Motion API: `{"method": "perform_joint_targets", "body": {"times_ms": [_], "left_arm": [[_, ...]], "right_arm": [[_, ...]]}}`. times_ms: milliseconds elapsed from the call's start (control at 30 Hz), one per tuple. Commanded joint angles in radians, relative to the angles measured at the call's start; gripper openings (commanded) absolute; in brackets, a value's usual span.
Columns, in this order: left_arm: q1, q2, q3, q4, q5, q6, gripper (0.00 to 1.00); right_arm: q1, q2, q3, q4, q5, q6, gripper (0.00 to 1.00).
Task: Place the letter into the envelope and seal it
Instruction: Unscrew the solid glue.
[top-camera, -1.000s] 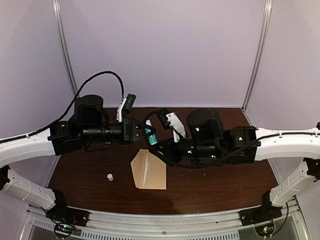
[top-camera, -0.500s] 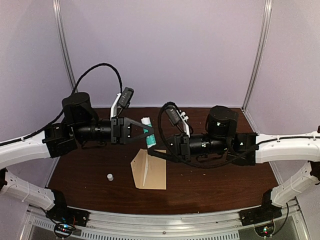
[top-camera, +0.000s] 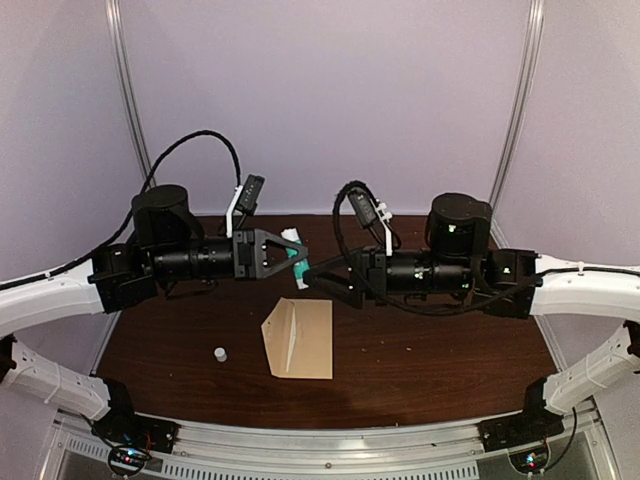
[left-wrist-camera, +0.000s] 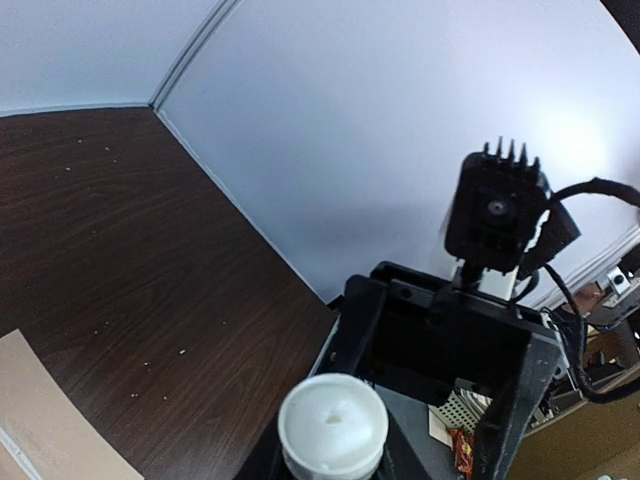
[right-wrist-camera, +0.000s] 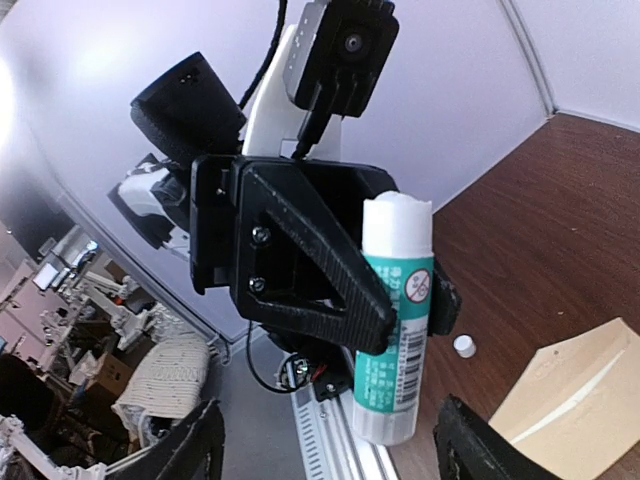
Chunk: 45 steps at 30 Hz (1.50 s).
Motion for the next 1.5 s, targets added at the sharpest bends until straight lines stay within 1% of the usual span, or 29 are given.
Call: {"method": "perform_joint_targets", "body": {"times_ms": [0,67,200,300,367,467,567,733,933,1067,1200,1400,1467], "left_arm": [[0.017,0.004,0.046,-0.057,-0.136,-0.052,0.00],[0.020,0.004,0.042,-0.065,-0.161,-0.069,0.00],[0.020,0.007,0.016,-0.047,-0.146,-0.102,0.00],[0.020,0.013,0.002,-0.019,-0.121,-0.120,0.00],[0.021,0.017,-0.003,-0.009,-0.111,-0.126,0.00],[0.020,0.030,-0.002,-0.006,-0.095,-0.128,0.00],[0.020,0.045,0.004,-0.001,-0.078,-0.127,0.00],[0.020,0.056,0.017,-0.001,-0.072,-0.127,0.00],[0.020,0.051,0.018,-0.011,-0.083,-0.129,0.00],[0.020,0.049,0.018,-0.011,-0.083,-0.130,0.00],[0.020,0.045,0.013,-0.011,-0.083,-0.129,0.00],[0.020,0.044,0.016,-0.003,-0.076,-0.124,0.00],[0.020,0.044,0.016,-0.007,-0.078,-0.124,0.00]], "right_arm": [[0.018,-0.046,0.073,-0.273,0.281,-0.143,0.74],[0.044,-0.049,0.085,-0.327,0.372,-0.159,0.75],[0.092,-0.030,0.110,-0.367,0.461,-0.162,0.67],[0.133,0.008,0.149,-0.390,0.524,-0.172,0.64],[0.157,0.037,0.177,-0.401,0.548,-0.190,0.64],[0.175,0.075,0.221,-0.412,0.563,-0.212,0.69],[0.179,0.119,0.271,-0.455,0.604,-0.225,0.68],[0.182,0.150,0.300,-0.494,0.663,-0.227,0.58],[0.184,0.159,0.293,-0.511,0.675,-0.225,0.54],[0.186,0.164,0.281,-0.492,0.646,-0.220,0.47],[0.185,0.167,0.278,-0.465,0.625,-0.219,0.37],[0.186,0.185,0.288,-0.461,0.616,-0.215,0.33],[0.185,0.191,0.291,-0.468,0.626,-0.209,0.29]]}}
